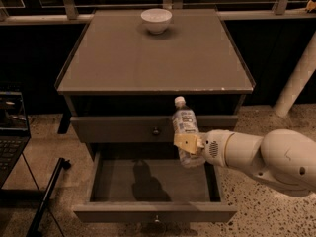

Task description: Place blue plastic bottle into middle drawer

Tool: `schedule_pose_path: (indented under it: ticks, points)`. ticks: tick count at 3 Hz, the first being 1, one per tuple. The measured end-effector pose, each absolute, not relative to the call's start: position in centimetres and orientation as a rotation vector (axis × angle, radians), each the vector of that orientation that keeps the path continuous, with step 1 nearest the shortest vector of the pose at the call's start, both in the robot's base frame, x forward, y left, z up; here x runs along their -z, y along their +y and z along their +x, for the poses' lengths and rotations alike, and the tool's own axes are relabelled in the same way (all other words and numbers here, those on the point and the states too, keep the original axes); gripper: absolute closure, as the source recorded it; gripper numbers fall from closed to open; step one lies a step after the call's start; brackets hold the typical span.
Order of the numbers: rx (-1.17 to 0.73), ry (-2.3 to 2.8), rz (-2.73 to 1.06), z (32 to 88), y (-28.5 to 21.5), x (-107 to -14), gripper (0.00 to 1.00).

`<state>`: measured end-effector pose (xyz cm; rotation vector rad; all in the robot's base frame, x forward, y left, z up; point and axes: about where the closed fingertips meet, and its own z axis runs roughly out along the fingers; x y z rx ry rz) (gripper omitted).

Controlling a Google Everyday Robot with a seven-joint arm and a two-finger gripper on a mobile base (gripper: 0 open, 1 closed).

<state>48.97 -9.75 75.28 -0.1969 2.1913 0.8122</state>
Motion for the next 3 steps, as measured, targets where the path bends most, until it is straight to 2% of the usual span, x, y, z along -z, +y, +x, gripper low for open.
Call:
schedule_pose_path:
  ticks: [3]
  points:
    - [-0.896, 2.345, 0.128, 47.1, -11.7, -62.7, 1.00]
